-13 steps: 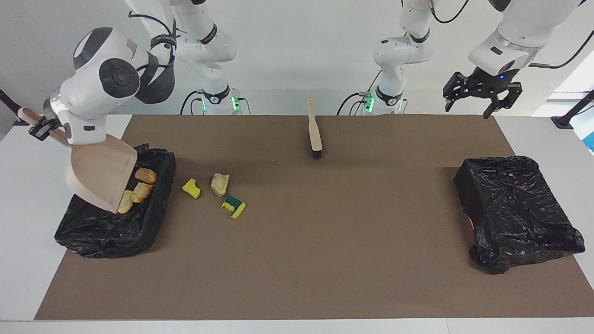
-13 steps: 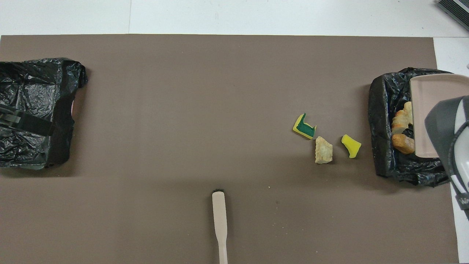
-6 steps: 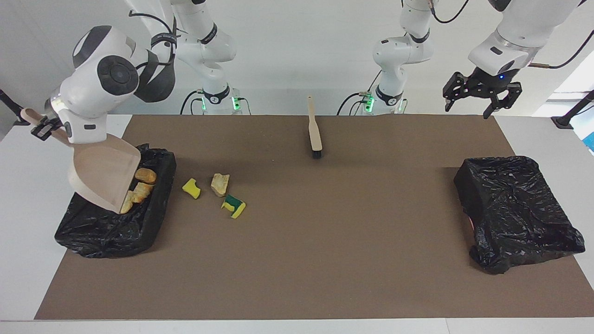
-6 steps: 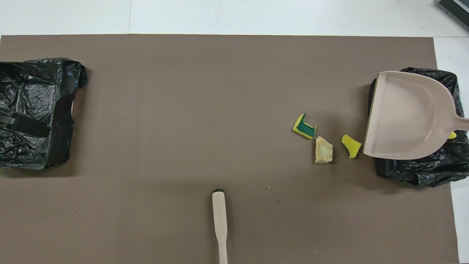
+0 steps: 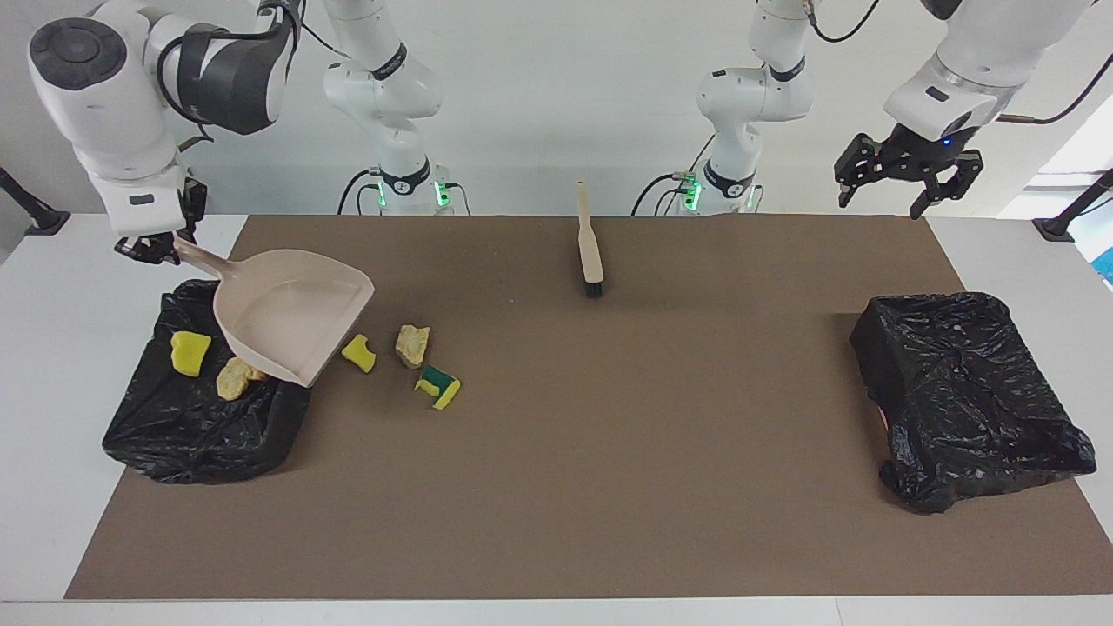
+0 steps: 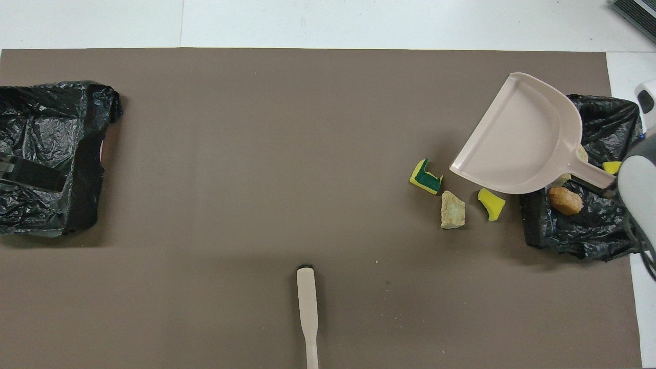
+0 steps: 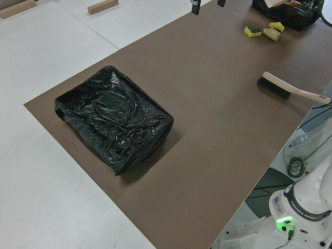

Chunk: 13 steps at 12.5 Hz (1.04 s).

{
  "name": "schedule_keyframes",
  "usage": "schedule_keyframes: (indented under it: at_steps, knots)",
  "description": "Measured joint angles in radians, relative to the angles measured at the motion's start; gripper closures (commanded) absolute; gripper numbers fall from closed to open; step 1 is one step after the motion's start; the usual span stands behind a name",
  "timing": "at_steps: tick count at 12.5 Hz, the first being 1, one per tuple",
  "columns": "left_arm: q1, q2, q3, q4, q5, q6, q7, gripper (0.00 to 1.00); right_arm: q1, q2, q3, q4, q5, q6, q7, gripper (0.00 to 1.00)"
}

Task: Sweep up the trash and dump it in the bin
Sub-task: 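Carry the empty dustpan back and set it on the table center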

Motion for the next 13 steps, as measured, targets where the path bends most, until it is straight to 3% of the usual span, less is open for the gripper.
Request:
schedule_keyframes:
  at_steps: [3, 7, 13]
  knots:
    - [0.000, 0.000, 0.002, 0.000, 0.000, 0.000, -0.002, 0.00, 0.069, 0.004, 0.003, -0.022, 0.095, 0.000, 0.293, 1.00]
    - [0.000, 0.000, 0.004, 0.000, 0.000, 0.000, -0.002, 0.00, 0.163, 0.048, 0.004, -0.031, 0.327, 0.027, 0.637, 1.00]
    - [0.006, 0.000, 0.014, 0.000, 0.000, 0.000, -0.002, 0.00, 0.400, 0.143, 0.007, -0.031, 0.559, 0.253, 1.154, 1.00]
